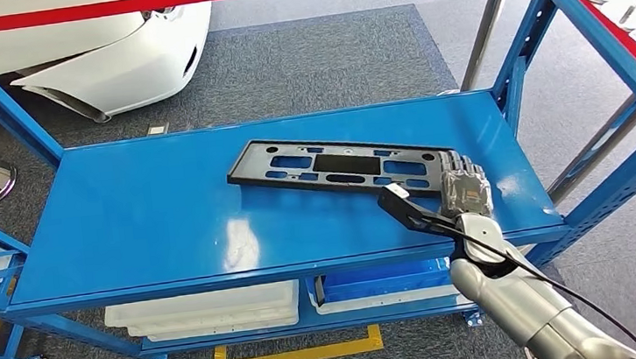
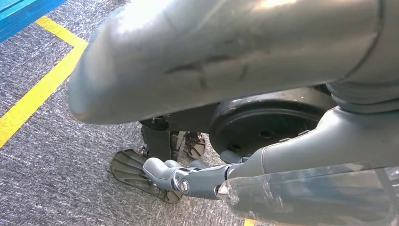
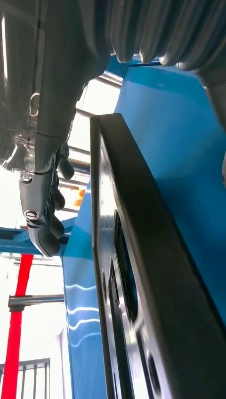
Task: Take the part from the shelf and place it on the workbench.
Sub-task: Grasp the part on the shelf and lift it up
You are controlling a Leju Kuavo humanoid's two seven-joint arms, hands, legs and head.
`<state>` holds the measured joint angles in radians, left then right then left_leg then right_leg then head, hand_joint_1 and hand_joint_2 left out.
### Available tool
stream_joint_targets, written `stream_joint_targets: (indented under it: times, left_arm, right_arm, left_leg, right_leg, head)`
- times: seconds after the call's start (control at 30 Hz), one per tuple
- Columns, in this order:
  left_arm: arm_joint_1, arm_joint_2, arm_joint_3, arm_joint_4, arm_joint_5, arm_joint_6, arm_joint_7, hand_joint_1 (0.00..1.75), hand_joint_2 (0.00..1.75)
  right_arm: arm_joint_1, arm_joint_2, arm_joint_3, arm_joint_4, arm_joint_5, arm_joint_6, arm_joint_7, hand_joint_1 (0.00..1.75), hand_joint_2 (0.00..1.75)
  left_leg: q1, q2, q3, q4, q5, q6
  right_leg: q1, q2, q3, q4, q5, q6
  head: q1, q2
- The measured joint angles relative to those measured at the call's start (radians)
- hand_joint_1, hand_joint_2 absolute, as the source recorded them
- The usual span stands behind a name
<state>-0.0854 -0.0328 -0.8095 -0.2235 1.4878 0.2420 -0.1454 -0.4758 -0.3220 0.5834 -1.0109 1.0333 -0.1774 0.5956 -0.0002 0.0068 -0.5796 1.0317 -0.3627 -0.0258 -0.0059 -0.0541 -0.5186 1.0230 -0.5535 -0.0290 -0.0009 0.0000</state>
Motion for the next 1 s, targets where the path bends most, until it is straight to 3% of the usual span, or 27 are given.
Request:
stream_joint_targets:
  times: [0.37, 0.7, 0.83, 1.0]
  left_arm:
    - [-0.003, 0.001, -0.017, 0.0, -0.002, 0.006, 0.008, 0.0, 0.0]
    - [-0.012, 0.002, -0.026, 0.0, -0.001, 0.016, 0.01, 0.0, 0.0]
    - [-0.015, 0.005, -0.031, 0.0, -0.002, 0.017, 0.012, 0.0, 0.0]
    - [-0.018, 0.005, -0.045, 0.0, -0.004, 0.019, 0.019, 0.0, 0.0]
  right_arm:
    - [-0.012, 0.027, 0.007, -0.018, 0.011, 0.015, -0.018, 0.0, 1.75]
    - [-0.097, 0.061, 0.013, 0.14, -0.06, -0.037, -0.083, 0.0, 1.75]
    - [-0.118, 0.071, 0.013, 0.202, -0.082, -0.043, -0.084, 1.72, 1.75]
    - [-0.138, 0.074, 0.013, 0.277, -0.117, -0.061, -0.088, 1.75, 1.75]
  left_leg:
    - [0.0, 0.0, -0.001, 0.0, 0.0, 0.0]
    - [0.0, 0.0, -0.003, 0.0, 0.0, 0.0]
    - [0.0, 0.0, -0.003, 0.0, 0.0, 0.0]
    - [0.0, 0.0, -0.003, 0.0, 0.0, 0.0]
  right_leg:
    - [0.0, 0.0, -0.001, 0.0, 0.0, 0.0]
    - [0.0, 0.0, -0.002, 0.0, 0.0, 0.0]
    - [0.0, 0.0, -0.003, 0.0, 0.0, 0.0]
    - [0.001, 0.0, -0.003, 0.0, 0.0, 0.0]
  head:
    - [-0.001, 0.0]
    - [0.0, 0.0]
    - [0.0, 0.0]
    - [-0.001, 0.0]
